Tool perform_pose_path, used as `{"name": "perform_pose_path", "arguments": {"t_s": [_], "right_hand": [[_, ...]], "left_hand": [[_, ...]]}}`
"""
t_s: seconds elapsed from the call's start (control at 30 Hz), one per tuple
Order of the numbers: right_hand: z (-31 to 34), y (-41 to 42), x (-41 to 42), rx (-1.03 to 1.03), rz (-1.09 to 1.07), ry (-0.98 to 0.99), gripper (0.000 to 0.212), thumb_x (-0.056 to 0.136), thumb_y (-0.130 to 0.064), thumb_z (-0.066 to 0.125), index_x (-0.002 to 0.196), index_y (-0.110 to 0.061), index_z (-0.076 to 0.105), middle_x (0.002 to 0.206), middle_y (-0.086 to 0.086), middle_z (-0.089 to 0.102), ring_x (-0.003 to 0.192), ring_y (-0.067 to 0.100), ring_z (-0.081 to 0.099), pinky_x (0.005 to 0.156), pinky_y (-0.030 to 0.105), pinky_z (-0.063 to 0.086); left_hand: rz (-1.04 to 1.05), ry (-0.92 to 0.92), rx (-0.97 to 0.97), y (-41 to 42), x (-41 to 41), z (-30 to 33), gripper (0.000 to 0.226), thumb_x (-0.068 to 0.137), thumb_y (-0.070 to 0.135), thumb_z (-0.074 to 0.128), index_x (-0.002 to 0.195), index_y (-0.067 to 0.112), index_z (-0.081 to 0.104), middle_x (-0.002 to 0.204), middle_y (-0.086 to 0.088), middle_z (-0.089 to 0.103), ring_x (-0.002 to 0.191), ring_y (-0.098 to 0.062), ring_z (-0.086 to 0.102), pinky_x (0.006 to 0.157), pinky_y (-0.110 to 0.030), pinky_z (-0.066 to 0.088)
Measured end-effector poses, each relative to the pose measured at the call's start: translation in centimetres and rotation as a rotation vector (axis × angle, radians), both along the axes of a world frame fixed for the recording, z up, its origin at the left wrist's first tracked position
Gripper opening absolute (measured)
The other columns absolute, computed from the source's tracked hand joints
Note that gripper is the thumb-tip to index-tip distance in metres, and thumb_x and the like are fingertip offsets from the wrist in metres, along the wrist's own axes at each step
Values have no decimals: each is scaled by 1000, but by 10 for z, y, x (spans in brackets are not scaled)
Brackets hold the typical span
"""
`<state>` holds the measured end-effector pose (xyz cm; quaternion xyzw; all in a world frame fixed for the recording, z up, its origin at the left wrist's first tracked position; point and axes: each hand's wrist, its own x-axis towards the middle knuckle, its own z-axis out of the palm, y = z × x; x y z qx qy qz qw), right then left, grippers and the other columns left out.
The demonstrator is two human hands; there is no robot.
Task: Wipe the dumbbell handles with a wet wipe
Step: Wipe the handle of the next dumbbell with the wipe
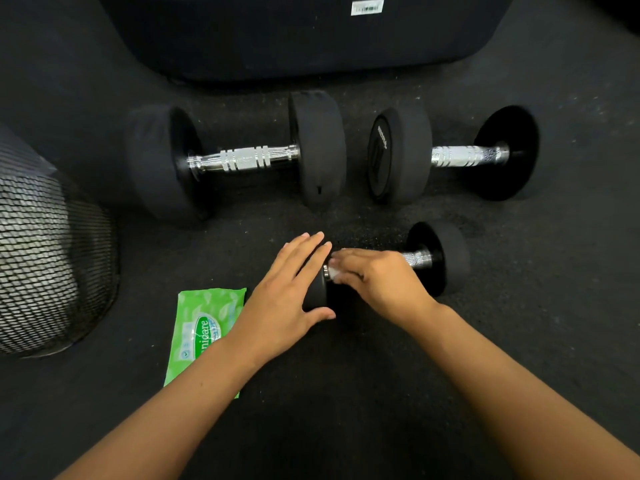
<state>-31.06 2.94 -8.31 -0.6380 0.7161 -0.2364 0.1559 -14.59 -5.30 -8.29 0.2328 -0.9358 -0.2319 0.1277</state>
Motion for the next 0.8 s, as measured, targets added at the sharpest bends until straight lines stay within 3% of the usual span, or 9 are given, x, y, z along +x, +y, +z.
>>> {"name": "perform_pose_path", "arguments": {"t_s": [0.17,0.3,0.37,0.5,0.57,0.73,0.8], "right_hand": [[-4,8,8,-66,30,120,24,78,-16,63,98,-6,72,106,9,70,102,23,65,91,35,49],[5,-7,2,19,-47,-24,28,85,-22,55,99,-7,72,104,8,70,100,23,66,85,40,53],[2,-6,12,8,4,26,34,86,-25,48,101,-5,71,105,11,70,100,26,65,87,39,53],[-3,8,-5,2,17,35,29,83,-18,56,105,-6,70,112,10,67,109,24,61,94,44,47],[0,-1,-4,-2,-30,14,30,85,-20,53,104,-4,70,109,12,68,106,25,63,94,40,48],[-6,15,0,-100,84,122,32,86,-20,47,102,-5,70,110,10,68,105,24,63,93,34,48],[-2,12,-12,-54,-40,37,23,86,-17,54,97,-8,71,104,10,70,100,26,65,89,42,51]], "left_hand": [[-1,-10,9,-2,0,0,95,66,37,81,144,13,31,151,0,27,141,-14,15,115,-25,6],[0,-1,8,-2,-1,0,95,67,36,80,144,14,29,152,0,26,141,-13,14,115,-25,5],[1,1,13,-4,-1,0,95,66,36,80,144,13,31,151,-1,28,140,-14,15,115,-27,7],[1,13,16,-2,-1,0,95,65,36,81,143,12,32,150,-1,29,140,-13,15,115,-28,8],[8,16,12,-2,-1,-1,95,65,35,81,143,12,32,150,-2,29,140,-13,15,115,-28,8],[4,18,22,-2,-1,-1,95,65,36,81,143,12,32,150,-2,29,140,-14,16,114,-32,11],[2,20,13,-1,-1,-1,95,66,36,80,144,12,31,150,-2,29,140,-14,16,114,-32,10]]}}
